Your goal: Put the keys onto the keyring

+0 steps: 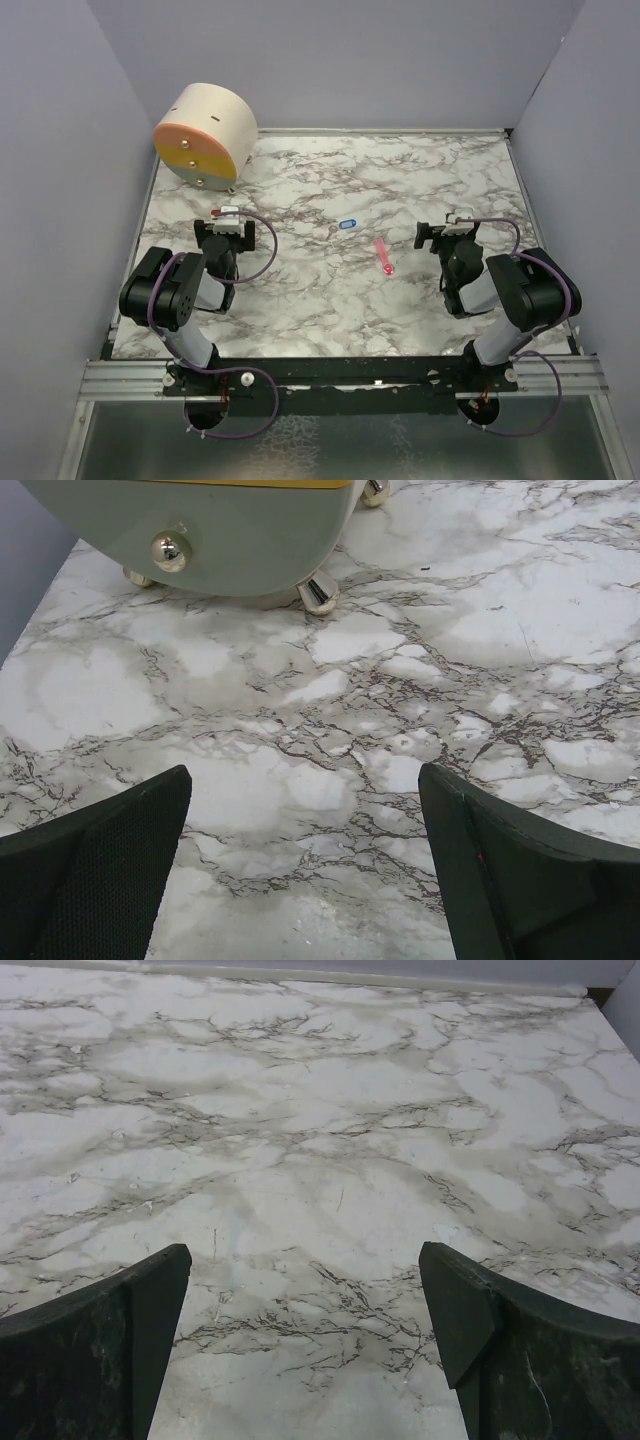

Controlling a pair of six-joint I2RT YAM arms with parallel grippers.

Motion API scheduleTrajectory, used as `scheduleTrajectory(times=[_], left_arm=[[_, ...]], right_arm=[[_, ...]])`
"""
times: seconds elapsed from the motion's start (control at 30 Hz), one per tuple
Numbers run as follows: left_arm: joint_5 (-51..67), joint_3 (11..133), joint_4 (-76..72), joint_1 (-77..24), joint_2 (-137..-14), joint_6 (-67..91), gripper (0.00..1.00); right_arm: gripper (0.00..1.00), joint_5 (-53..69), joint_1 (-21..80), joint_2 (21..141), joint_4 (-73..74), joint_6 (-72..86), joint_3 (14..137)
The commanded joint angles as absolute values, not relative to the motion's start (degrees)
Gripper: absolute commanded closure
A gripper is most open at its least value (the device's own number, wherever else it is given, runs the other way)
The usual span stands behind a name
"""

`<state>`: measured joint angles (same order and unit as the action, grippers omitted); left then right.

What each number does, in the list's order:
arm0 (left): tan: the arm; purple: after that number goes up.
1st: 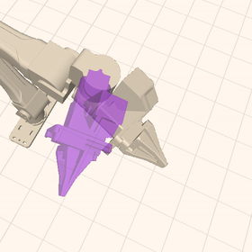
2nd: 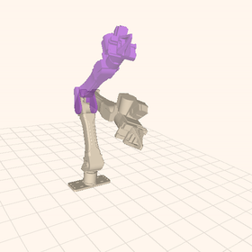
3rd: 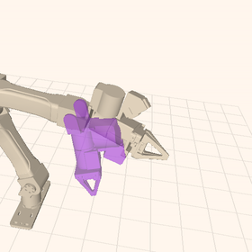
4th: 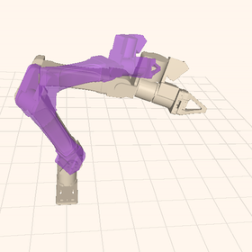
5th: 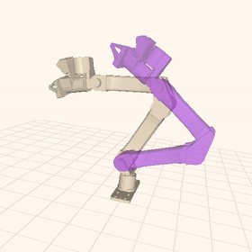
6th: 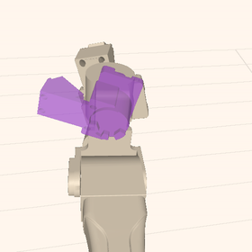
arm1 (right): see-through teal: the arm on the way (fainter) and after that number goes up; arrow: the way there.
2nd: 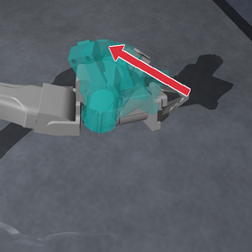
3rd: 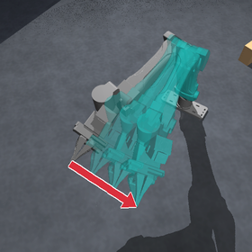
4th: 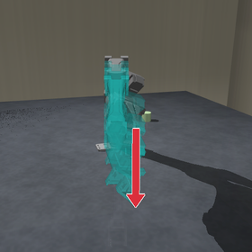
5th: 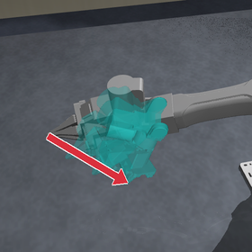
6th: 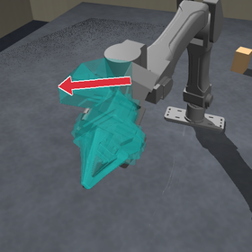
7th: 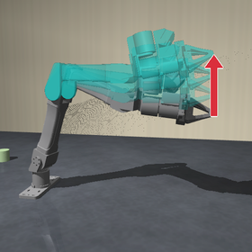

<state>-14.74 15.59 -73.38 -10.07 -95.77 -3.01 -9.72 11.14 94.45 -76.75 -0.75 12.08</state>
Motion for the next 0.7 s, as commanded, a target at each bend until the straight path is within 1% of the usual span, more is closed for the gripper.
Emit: scheduleTrajectory(times=[0.0,0.57,0.63,0.67], left_arm=[[-13.54,15.02,-73.74,-9.62,-94.44,-3.25,0.01],[-14.00,14.80,-74.01,-9.58,-94.27,-3.05,0.01],[-15.72,14.71,-72.52,-10.00,-91.48,-3.03,0.01],[-16.26,15.11,-69.12,-10.36,-89.08,-3.00,0.01]], right_arm=[[0.00,-10.11,10.90,93.44,-77.21,-1.57,12.92],[0.00,-11.11,10.90,93.43,-78.11,-1.84,12.63],[0.00,-11.58,10.90,92.33,-77.04,-1.90,12.38],[0.00,-10.79,10.90,91.96,-77.30,-2.29,12.16]])
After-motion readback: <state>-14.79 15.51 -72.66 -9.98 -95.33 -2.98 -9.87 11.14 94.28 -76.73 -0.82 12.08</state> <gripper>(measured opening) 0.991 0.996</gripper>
